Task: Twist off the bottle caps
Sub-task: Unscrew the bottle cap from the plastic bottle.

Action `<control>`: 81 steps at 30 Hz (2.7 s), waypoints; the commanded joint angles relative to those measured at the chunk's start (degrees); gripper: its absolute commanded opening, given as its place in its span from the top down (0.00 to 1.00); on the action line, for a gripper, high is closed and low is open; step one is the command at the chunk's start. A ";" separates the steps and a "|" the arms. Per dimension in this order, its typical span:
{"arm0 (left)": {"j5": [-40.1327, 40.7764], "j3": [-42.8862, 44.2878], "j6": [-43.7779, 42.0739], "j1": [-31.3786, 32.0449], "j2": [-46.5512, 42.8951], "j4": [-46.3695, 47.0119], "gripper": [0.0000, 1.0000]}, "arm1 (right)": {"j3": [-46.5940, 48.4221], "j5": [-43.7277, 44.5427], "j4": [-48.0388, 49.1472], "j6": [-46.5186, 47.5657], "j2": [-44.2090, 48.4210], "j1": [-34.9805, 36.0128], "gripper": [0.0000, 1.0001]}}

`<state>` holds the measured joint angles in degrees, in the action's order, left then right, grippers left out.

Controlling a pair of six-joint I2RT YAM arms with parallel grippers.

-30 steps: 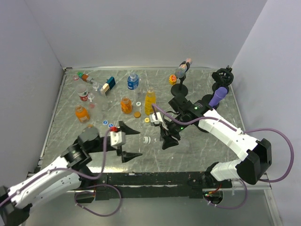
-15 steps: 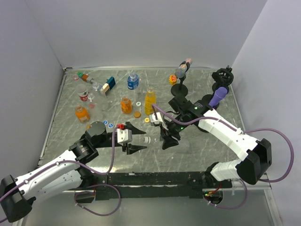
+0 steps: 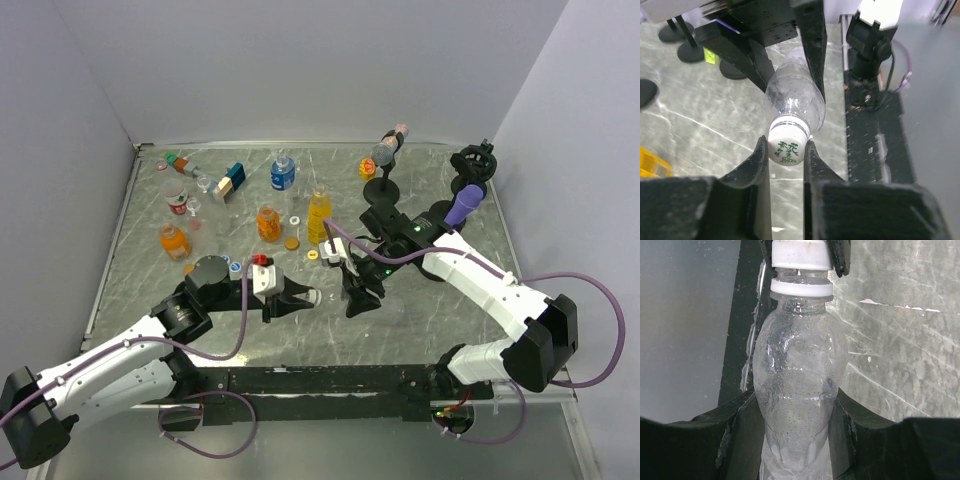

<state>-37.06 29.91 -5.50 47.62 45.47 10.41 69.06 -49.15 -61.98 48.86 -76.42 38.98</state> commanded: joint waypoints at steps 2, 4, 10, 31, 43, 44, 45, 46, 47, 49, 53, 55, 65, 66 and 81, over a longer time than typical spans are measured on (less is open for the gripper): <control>2.42 1.82 22.84 0.11 -1.35 5.06 0.99 | 1.08 0.36 1.68 0.01 -0.04 0.13 0.72; 6.01 2.43 34.18 0.11 -1.44 2.52 0.99 | 0.73 0.98 2.21 -0.34 0.22 0.13 0.72; 7.10 4.37 71.79 0.11 3.56 -3.66 0.99 | 0.73 2.12 2.74 -0.78 -0.65 0.13 0.72; 8.50 13.07 86.98 1.16 12.18 -7.96 0.36 | -0.06 3.18 3.35 -1.14 0.66 0.13 0.73; 5.77 11.49 44.30 -0.33 2.00 -23.58 0.03 | -0.24 2.92 3.18 -0.79 1.54 0.13 0.72; 6.47 11.22 39.38 -0.42 1.03 -26.03 0.03 | -0.24 2.83 3.18 -0.70 1.45 0.13 0.72; 5.78 10.53 34.90 -0.42 -0.28 -27.36 0.03 | -0.24 2.65 3.00 -0.61 1.45 0.13 0.72; 5.86 9.65 29.89 -0.42 -1.60 -27.46 0.03 | -0.15 2.56 2.83 -0.44 1.54 0.13 0.72; 6.73 8.68 26.19 -0.42 -3.36 -26.86 0.03 | -0.15 2.39 2.82 -0.17 1.54 0.13 0.72; 6.57 6.14 16.45 -0.51 -7.48 -23.27 0.03 | -0.24 1.69 2.48 0.53 1.71 0.13 0.72; 6.73 -1.33 -7.73 -0.42 -15.75 -13.43 0.03 | 0.29 -0.16 1.25 2.29 1.45 0.13 0.72; 9.01 -2.40 -15.04 -0.42 -15.77 -7.81 0.03 | 0.38 -0.77 0.72 2.64 1.37 0.13 0.72; 1.64 4.54 -18.76 -0.33 -1.09 -1.63 0.09 | 0.38 -0.86 0.63 2.64 1.01 0.13 0.72; 1.20 4.72 -18.67 -0.33 -0.65 -1.89 0.11 | 0.29 -0.95 0.71 2.56 1.01 0.04 0.72; -2.05 6.04 -15.16 -0.16 2.34 -2.94 0.69 | 0.73 -0.69 0.80 2.12 0.13 0.04 0.72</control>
<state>-36.64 33.15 -21.04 47.37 47.51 5.08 68.90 -47.77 -61.25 49.98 -76.62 38.72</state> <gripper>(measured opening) 0.413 0.514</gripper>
